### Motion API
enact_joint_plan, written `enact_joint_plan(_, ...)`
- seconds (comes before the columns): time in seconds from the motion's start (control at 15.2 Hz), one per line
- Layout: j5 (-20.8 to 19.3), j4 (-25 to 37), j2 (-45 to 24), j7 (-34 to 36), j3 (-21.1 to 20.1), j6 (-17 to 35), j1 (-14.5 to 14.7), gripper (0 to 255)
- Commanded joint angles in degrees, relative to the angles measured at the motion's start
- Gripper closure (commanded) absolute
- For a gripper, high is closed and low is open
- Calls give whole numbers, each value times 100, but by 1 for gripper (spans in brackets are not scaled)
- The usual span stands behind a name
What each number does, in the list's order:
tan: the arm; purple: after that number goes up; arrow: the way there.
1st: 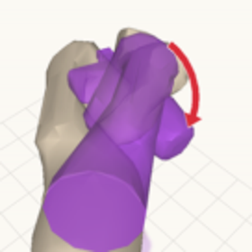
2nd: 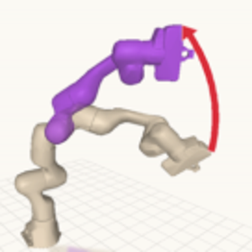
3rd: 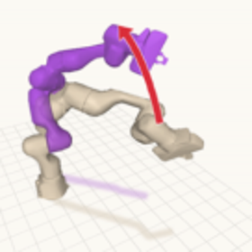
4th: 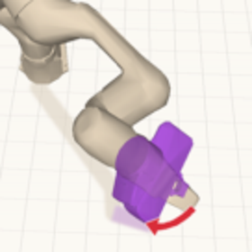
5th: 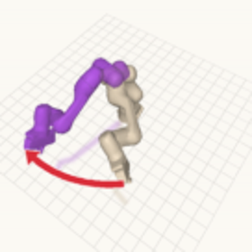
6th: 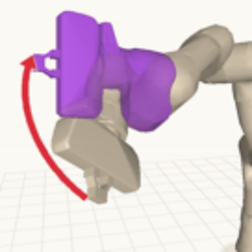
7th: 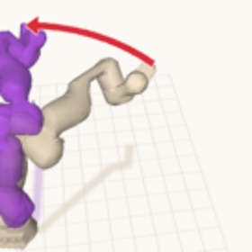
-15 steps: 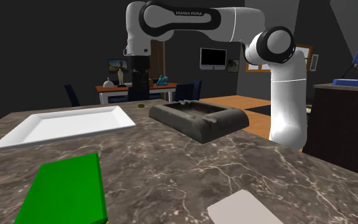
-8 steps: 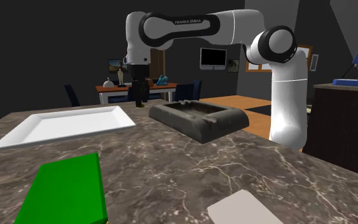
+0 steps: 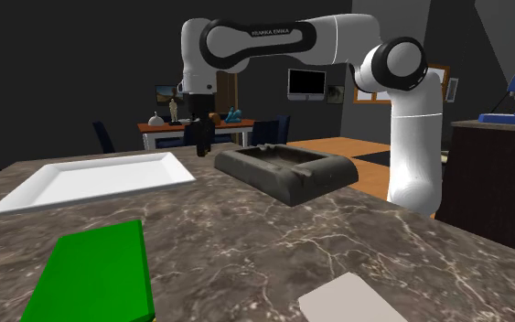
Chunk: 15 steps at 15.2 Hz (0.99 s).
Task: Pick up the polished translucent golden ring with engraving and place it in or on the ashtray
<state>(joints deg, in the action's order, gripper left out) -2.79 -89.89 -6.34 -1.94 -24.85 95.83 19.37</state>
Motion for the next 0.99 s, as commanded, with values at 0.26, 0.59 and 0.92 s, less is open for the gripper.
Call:
enact_joint_plan(0.26, -15, 44, -28, 17, -5, -28, 11, 255)
enact_joint_plan(0.59, -10, 87, -18, 3, -4, -80, 1, 255)
enact_joint_plan(0.92, -50, 589, -111, 24, -18, -498, 33, 255)
